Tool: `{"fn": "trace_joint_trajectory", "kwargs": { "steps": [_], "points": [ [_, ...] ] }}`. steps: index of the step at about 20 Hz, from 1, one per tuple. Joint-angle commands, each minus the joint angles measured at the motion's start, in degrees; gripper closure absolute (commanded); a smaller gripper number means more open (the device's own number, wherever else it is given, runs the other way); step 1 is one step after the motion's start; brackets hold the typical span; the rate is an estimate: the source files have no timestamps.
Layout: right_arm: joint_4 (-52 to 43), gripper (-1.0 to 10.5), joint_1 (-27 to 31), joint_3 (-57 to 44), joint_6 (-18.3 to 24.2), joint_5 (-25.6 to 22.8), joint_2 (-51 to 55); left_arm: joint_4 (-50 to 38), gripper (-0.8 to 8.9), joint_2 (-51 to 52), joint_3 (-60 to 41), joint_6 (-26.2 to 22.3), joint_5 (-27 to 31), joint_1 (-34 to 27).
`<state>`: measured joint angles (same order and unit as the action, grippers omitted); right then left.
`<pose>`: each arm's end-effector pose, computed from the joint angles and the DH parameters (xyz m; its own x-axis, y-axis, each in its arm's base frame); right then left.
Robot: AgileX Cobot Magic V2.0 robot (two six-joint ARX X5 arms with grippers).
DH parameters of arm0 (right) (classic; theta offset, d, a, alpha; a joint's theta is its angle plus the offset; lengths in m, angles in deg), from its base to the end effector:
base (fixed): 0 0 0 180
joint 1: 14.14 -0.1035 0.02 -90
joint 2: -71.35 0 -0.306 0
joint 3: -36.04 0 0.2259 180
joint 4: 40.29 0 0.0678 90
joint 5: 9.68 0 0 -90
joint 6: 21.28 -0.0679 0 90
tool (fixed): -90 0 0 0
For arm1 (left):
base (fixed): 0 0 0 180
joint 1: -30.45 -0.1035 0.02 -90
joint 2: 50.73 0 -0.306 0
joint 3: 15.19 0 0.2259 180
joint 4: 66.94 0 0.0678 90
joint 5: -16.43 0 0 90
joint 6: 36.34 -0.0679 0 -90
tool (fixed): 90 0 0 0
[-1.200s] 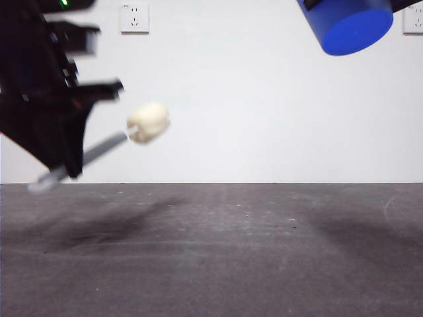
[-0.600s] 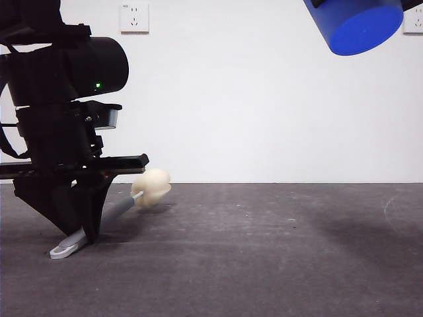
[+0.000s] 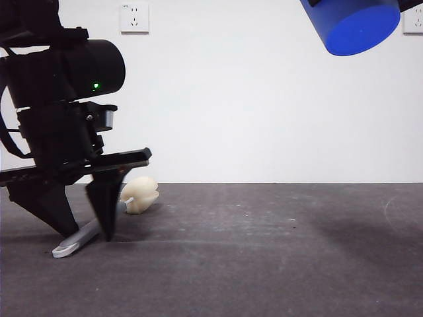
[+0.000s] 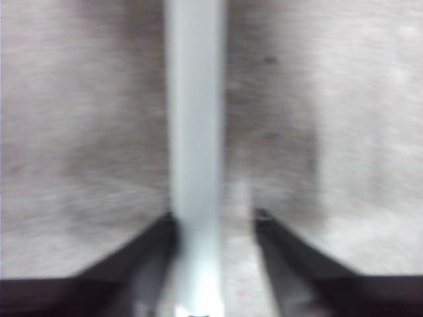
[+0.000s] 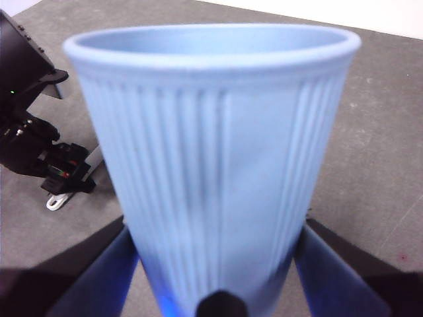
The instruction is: Pick up the cup brush,pick up the cup,insert the brush into the cup,clean the cup,put the cup brush back,put the cup back to the fixed position on the table
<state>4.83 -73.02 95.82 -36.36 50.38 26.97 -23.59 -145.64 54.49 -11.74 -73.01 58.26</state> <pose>0.0957 0.0930 0.3147 0.8162 0.3863 -0.4296 -0.4333 0.9011 -0.0130 0.2657 -0.1394 0.1858 0.3276 -0.1617 -0.9309 0.0785 0.9865 -0.1438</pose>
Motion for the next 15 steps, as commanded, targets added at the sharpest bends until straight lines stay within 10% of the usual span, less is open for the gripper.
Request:
{"fn": "trace_joint_trajectory", "kwargs": {
  "steps": [1,15],
  "points": [
    [-1.84,9.6,-0.04,0.04,-0.5,-0.04,0.0,2.4,4.58,-0.92,-0.96,-1.16,-0.85,-0.02],
    [-44.44,9.6,8.11,-5.55,12.98,0.09,-27.3,9.66,4.58,41.38,-0.85,-8.48,-3.82,0.76]
  ]
}}
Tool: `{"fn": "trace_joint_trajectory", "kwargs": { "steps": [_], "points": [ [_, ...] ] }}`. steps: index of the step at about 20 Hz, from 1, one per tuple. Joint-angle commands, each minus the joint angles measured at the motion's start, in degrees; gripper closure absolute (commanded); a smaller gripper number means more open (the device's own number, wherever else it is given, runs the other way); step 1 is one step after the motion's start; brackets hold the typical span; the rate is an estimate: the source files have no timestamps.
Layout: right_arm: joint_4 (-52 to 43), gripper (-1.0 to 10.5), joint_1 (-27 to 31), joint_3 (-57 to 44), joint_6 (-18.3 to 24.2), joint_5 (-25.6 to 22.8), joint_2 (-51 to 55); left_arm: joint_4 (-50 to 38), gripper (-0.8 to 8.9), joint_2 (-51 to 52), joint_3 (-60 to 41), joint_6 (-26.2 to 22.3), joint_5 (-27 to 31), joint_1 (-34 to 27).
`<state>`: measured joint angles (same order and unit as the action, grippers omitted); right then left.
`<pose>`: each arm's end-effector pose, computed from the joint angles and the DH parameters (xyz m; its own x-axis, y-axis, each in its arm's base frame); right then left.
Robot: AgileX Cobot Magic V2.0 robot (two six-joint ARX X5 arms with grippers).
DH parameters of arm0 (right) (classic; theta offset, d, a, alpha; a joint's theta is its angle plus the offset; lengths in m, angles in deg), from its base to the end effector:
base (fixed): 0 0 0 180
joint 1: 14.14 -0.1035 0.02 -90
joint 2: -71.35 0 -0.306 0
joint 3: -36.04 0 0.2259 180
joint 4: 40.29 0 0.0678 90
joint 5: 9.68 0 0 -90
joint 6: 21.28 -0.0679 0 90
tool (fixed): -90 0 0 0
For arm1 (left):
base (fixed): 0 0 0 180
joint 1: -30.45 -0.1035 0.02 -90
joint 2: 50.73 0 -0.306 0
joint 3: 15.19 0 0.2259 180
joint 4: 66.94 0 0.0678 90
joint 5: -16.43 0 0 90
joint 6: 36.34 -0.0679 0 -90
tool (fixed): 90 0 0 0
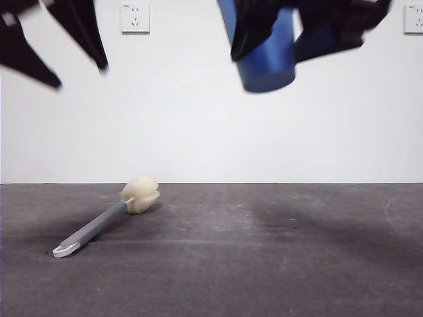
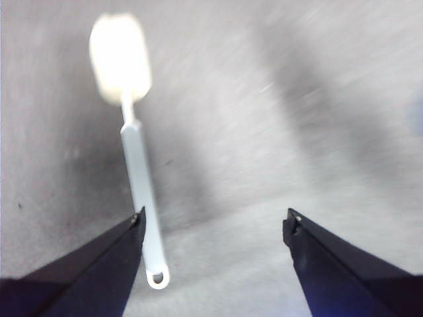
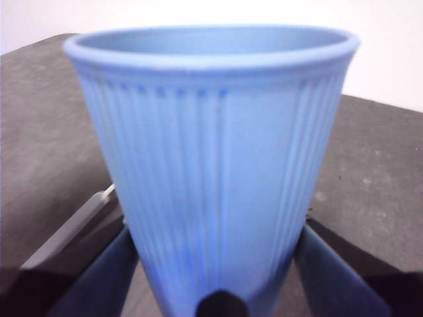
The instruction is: Pick up the cup brush,pick up the cup,insert the brush into the cup,clean the cup,put the cup brush back,put the cup back to the fixed position on the table
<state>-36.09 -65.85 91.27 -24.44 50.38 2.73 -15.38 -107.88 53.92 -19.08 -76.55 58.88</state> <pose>0.1808 0.1744 0.2979 0.9036 0.3391 -0.2619 -0.3744 0.9221 -0.0981 0.1562 -0.0886 0.3209 0.6519 -0.4121 -0.6366 0.3214 0.9105 -0.2603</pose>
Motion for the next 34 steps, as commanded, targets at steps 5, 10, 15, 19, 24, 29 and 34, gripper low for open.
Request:
{"fn": "trace_joint_trajectory", "kwargs": {
  "steps": [5,10,15,19,24,29,34],
  "points": [
    [-14.67,9.6,5.86,-1.05,1.03,3.26,-16.39,8.81,4.58,13.94,-0.28,-3.19,0.0,0.13],
    [-23.19,9.6,11.15,-1.07,0.61,7.41,-26.8,12.0,4.59,18.34,-0.28,-3.85,-0.04,0.11],
    [-29.27,9.6,15.96,-1.07,0.61,13.42,-33.64,13.57,4.59,18.75,-0.28,-5.05,-0.07,0.11],
    [-31.19,9.6,19.21,-1.07,0.61,17.94,-36.33,13.31,4.59,18.75,-0.28,-5.14,-0.07,0.11],
    [-31.02,9.6,21.75,-1.07,0.37,22.88,-39.82,13.18,4.59,18.75,-0.28,-5.27,-0.02,0.11],
    [-27.02,9.6,21.44,-1.95,0.42,24.04,-40.28,13.2,4.59,18.75,-0.28,-5.29,1.18,0.11],
    [-21.88,8.0,20.55,-2.19,0.04,24.02,-39.91,13.27,4.59,18.75,-0.28,-5.31,1.42,0.09]
  ]
}}
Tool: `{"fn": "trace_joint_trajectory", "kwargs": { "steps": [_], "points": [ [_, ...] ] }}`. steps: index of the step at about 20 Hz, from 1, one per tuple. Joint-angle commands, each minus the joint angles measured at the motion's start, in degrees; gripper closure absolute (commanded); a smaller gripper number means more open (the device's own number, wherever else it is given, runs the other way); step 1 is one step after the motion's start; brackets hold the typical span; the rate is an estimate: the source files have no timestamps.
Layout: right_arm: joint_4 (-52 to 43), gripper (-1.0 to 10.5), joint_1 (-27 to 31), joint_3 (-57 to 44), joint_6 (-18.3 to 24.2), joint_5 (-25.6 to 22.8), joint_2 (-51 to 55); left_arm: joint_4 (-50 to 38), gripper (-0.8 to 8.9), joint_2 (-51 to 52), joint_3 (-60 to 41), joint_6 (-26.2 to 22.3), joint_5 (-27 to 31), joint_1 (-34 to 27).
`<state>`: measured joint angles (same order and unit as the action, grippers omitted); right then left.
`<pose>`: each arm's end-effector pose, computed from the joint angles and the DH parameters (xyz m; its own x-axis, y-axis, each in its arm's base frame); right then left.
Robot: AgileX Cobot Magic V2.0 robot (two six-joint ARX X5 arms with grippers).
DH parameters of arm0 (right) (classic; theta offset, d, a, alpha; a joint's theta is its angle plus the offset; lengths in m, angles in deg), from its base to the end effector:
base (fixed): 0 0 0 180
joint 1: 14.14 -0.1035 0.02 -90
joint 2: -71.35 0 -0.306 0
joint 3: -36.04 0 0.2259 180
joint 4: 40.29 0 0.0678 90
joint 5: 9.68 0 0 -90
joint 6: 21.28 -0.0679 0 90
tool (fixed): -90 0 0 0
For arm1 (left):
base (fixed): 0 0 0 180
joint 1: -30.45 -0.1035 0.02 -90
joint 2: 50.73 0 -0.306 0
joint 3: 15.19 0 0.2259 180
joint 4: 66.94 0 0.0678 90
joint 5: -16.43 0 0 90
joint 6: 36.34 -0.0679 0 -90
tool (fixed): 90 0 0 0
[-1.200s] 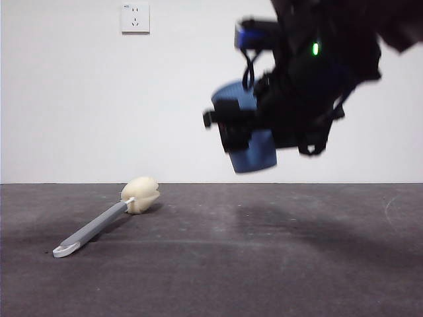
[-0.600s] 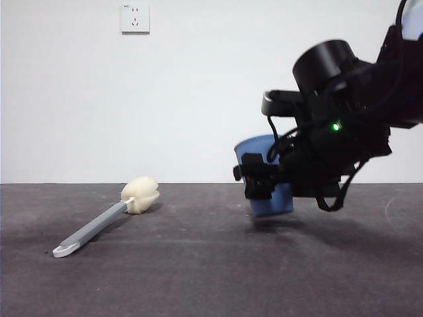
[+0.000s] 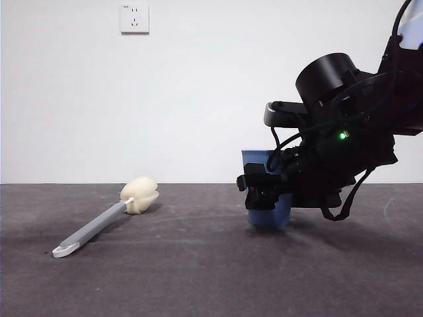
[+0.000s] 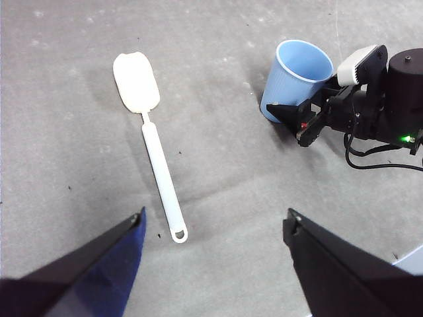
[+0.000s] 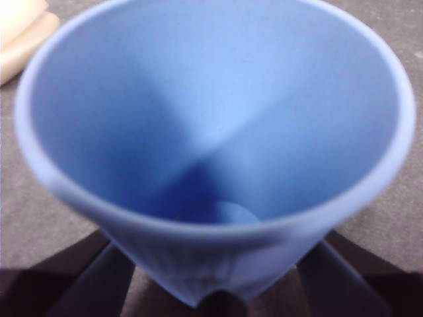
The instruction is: Pick up the cup brush,pick up the cup,insert the brush into the cup,clean the cup,put the cup brush back,put the cup back to the fixed position on the table
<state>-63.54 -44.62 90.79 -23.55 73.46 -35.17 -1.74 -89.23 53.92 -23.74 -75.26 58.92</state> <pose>0.3192 0.1785 0.1549 0.8124 0.3396 -0.4740 -0.3965 0.9178 -0.0222 0.0752 -0.0431 0.3320 0.7093 -0.4182 -0.5675 0.3770 0.9053 -0.1959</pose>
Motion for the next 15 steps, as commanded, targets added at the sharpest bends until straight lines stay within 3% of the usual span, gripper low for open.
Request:
{"fn": "trace_joint_trajectory", "kwargs": {
  "steps": [1,8,15],
  "points": [
    [6.25,7.4,-0.83,-1.7,-0.92,0.94,-1.64,-0.33,4.59,0.11,-0.28,-0.66,0.13,0.04],
    [15.72,5.3,-1.07,-1.7,-0.96,0.76,6.73,0.0,4.59,0.11,-0.28,-0.63,0.13,0.04],
    [27.93,4.3,-1.01,-1.7,-1.62,0.92,15.74,0.04,4.59,0.11,-0.28,-0.61,0.13,0.04]
  ]
}}
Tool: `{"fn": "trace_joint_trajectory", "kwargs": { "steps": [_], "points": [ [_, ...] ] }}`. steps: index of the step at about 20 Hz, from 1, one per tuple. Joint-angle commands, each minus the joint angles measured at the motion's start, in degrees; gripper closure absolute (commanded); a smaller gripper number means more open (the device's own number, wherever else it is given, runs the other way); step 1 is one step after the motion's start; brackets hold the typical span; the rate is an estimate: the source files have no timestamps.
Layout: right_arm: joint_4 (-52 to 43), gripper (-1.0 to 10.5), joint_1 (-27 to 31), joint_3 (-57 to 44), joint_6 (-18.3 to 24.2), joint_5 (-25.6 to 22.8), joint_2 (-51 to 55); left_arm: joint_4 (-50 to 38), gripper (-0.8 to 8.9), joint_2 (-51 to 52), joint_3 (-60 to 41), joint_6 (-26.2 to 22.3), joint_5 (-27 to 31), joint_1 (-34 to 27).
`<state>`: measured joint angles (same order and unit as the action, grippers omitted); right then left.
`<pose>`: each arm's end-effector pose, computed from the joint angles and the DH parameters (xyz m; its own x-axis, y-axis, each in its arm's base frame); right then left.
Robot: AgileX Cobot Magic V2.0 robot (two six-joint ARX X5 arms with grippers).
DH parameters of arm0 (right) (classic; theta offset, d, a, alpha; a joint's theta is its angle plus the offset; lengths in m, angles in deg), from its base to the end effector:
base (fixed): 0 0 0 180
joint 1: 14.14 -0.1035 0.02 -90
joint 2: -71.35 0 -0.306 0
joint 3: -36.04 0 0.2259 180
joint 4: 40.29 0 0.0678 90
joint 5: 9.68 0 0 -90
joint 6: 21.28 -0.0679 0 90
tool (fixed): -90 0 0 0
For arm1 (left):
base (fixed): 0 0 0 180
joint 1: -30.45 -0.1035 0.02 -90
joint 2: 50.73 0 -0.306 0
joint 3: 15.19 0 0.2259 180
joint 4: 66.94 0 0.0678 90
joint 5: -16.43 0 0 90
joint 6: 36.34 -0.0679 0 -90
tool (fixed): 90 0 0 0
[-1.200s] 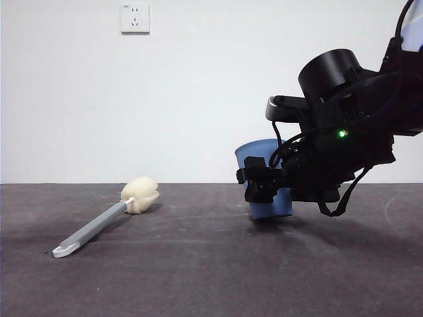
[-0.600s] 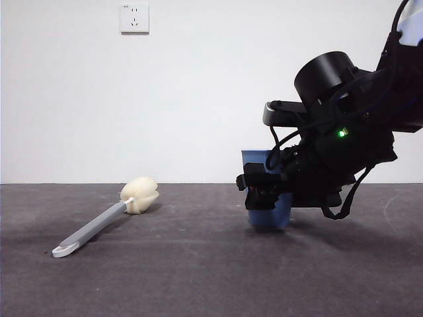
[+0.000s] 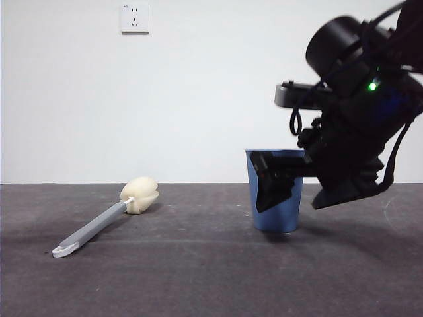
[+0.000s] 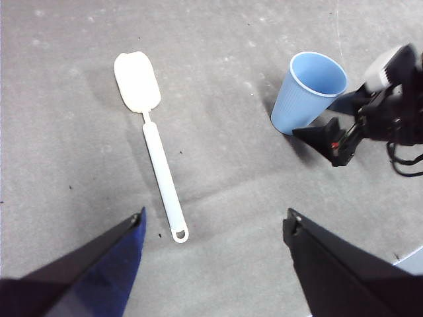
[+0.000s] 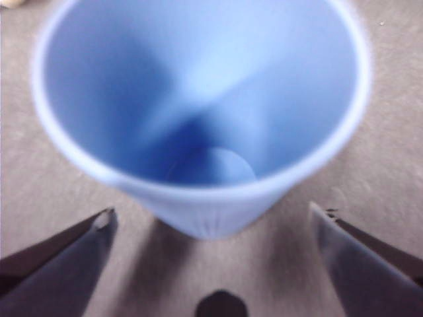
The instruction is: Pick up the cup brush,pick up the cup,insert the brush into the cup,clean the cup,put the cup brush back,put the cup back to the fixed position on the table
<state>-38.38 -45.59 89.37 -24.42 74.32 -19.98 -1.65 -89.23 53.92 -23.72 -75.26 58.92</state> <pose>0.2672 0.1551 0.1835 0.7053 0.3088 -0.6381 -0.4198 0.9073 -0.0249 0.0751 -0.0430 0.3318 0.7085 -0.4178 -0.5687 0.3765 0.9054 -0.1960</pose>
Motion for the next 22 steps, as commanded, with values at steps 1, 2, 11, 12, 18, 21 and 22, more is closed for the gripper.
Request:
{"fn": "trace_joint_trajectory", "kwargs": {
  "steps": [1,2,11,12,18,21,22],
  "points": [
    [5.53,4.3,-0.13,-0.28,-0.72,0.17,1.95,0.02,4.58,0.11,-0.28,-0.63,0.13,0.04],
    [8.44,4.3,-0.31,-0.28,-0.74,0.33,4.26,0.09,4.58,0.11,-0.28,-0.63,0.13,0.04],
    [40.74,4.5,-0.98,-0.26,-5.44,15.37,38.27,1.29,4.69,0.04,-0.28,-0.9,-0.33,0.07],
    [42.34,4.8,-0.98,-0.26,-6.88,18.1,41.46,1.49,4.73,0.04,-0.28,-0.94,-0.83,0.07],
    [44.87,9.6,-1.57,0.2,-11.52,32.79,52.5,3.96,8.21,0.04,-0.28,-2.21,-3.32,0.04],
    [46.66,9.6,-1.66,0.63,-11.93,32.7,52.72,3.98,8.21,0.04,-0.28,-2.21,-3.3,0.04],
    [46.84,9.6,-1.66,0.63,-11.89,32.7,52.72,4.0,8.2,0.04,-0.28,-2.21,-3.3,0.04]
  ]
}}
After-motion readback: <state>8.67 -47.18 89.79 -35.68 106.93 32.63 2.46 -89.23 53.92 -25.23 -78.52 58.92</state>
